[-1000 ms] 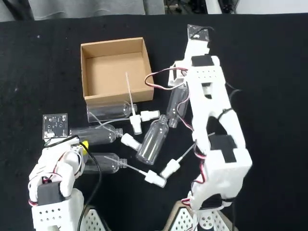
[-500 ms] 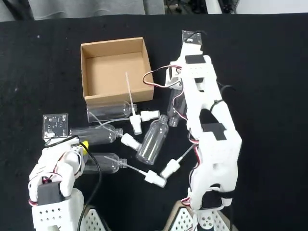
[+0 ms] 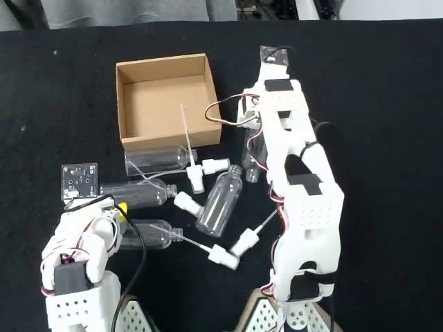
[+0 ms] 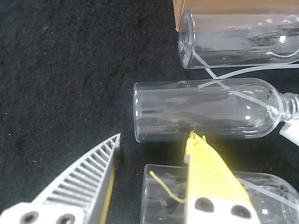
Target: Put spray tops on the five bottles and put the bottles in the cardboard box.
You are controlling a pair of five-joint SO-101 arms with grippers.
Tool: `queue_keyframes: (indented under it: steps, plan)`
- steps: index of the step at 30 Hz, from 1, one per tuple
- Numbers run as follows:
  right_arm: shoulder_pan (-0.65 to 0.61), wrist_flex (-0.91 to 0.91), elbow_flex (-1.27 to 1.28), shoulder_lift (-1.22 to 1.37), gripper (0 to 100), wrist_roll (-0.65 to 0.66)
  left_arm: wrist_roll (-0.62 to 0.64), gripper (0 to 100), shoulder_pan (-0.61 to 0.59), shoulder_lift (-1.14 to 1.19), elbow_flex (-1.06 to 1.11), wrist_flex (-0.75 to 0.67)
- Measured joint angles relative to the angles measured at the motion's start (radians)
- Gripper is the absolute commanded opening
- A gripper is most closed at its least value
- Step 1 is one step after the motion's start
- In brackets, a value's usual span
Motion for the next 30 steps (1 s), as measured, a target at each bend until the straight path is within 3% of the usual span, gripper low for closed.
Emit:
queue_keyframes:
  steps: [30]
  plan:
    - [0.041,0.364,-0.167,0.021,6.4,0.046,0.0,21,0.0,0.0,0.0,0.0]
